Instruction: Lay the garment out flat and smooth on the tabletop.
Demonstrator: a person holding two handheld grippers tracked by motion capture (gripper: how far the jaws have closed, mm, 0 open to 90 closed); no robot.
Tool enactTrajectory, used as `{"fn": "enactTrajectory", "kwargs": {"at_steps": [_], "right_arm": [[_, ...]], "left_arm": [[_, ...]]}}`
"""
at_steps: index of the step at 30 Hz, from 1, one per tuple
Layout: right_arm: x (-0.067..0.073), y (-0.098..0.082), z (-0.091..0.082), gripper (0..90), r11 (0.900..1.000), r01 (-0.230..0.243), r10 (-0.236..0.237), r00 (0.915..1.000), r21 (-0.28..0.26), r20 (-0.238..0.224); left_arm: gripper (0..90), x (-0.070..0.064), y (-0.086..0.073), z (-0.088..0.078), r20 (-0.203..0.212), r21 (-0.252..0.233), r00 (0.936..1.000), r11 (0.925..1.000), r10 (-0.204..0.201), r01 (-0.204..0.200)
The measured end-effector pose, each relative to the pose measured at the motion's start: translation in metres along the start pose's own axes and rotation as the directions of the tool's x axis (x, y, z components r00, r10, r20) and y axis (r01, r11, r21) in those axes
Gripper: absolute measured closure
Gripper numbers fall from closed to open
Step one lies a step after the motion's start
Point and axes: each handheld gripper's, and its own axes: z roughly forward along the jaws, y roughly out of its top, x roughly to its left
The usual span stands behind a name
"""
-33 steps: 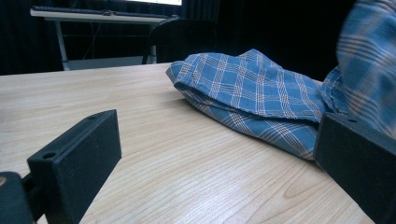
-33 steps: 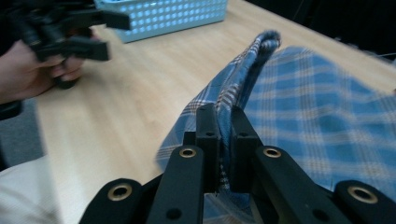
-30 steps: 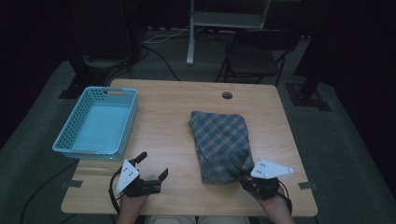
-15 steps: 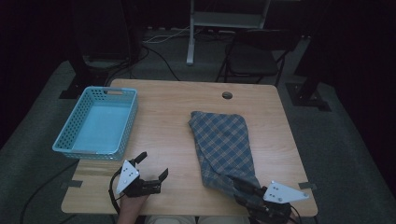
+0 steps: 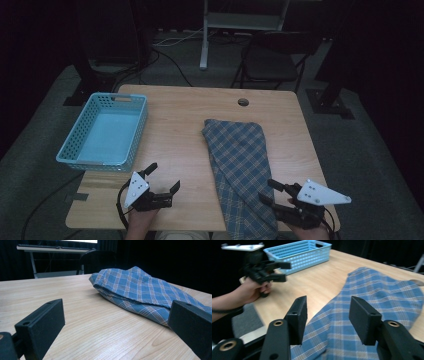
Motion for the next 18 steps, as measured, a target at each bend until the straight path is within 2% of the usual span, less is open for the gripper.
{"fn": "enactTrajectory", "kwargs": {"at_steps": [4, 7, 10, 14, 18], "right_arm": [[-0.009, 0.01, 0.015, 42.2, 1.0, -0.007, 0.007, 0.9999, -0.006, 0.013], [-0.016, 0.018, 0.029, 41.0, 1.0, 0.002, -0.001, 0.9994, -0.004, 0.036], [-0.022, 0.027, 0.044, 40.9, 1.0, 0.011, -0.011, 0.9992, -0.003, 0.038], [-0.031, 0.042, 0.069, 39.4, 1.0, 0.008, -0.009, 0.9996, 0.008, 0.026], [-0.04, 0.054, 0.1, 35.0, 0.999, 0.01, -0.011, 0.9997, 0.051, 0.021]], "left_arm": [[1.7, 0.0, 0.0, 0.0, 0.003, 0.001, 1.0, 1.0, -0.003, 0.003], [1.6, 0.0, 0.0, 0.0, 0.003, 0.002, 1.0, 1.0, -0.002, 0.002], [1.7, 0.0, 0.0, 0.0, 0.004, 0.001, 1.0, 1.0, -0.002, 0.002], [1.6, 0.001, 0.0, 0.0, 0.001, -0.002, 1.0, 1.0, -0.005, 0.005], [1.6, 0.0, 0.0, 0.0, 0.002, -0.003, 1.0, 1.0, -0.005, 0.005]]}}
